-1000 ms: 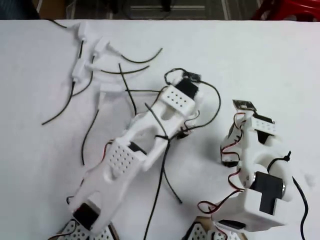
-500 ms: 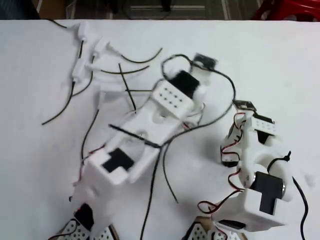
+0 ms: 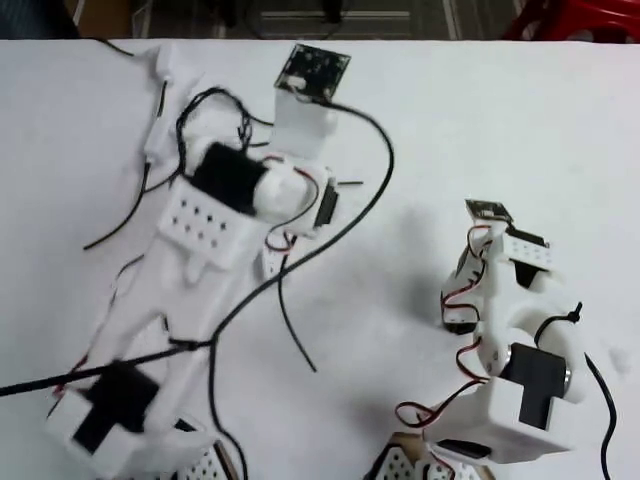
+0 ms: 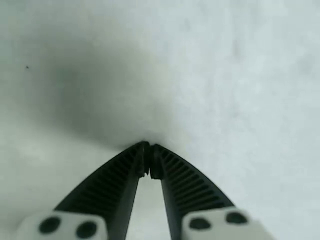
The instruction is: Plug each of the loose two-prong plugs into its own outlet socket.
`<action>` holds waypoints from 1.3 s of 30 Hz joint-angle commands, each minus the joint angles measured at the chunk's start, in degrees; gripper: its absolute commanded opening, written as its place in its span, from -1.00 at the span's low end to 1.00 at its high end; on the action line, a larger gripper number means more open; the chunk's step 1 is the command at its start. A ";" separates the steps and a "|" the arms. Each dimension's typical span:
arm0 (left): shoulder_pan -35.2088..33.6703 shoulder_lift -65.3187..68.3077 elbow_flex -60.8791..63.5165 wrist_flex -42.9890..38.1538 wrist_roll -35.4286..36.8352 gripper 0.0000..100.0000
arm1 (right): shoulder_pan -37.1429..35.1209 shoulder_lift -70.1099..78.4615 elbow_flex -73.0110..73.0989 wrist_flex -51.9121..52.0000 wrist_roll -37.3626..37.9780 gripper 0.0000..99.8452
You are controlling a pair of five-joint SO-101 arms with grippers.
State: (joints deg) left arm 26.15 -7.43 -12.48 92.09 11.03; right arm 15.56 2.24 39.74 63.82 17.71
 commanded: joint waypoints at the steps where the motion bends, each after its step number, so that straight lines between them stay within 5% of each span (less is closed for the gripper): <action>1: -1.54 -9.36 16.00 -13.19 -1.67 -0.95 | 0.48 -0.40 -0.26 -2.15 -0.35 -0.96; 13: -2.86 -31.78 53.10 -49.49 -1.93 -0.95 | 0.40 -0.31 -0.26 -2.15 -0.35 -0.96; 25: -2.68 -58.95 92.92 -97.05 -1.85 -0.95 | 0.40 -0.31 -0.26 -2.15 -0.53 -0.96; 28: -4.00 -64.84 95.74 -96.00 -1.32 -0.95 | 0.40 -0.31 -0.26 -2.15 -0.62 -0.96; 31: -8.31 -64.04 90.55 -84.66 3.34 -0.95 | 0.40 -0.31 -0.18 -2.07 -0.70 -0.96; 39: -10.07 -34.95 71.21 -75.52 15.12 -0.74 | 0.40 -0.22 -0.09 -2.07 -0.62 -0.96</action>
State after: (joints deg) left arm 15.16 -58.42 69.89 14.29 22.29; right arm 15.56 2.24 39.74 63.82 17.71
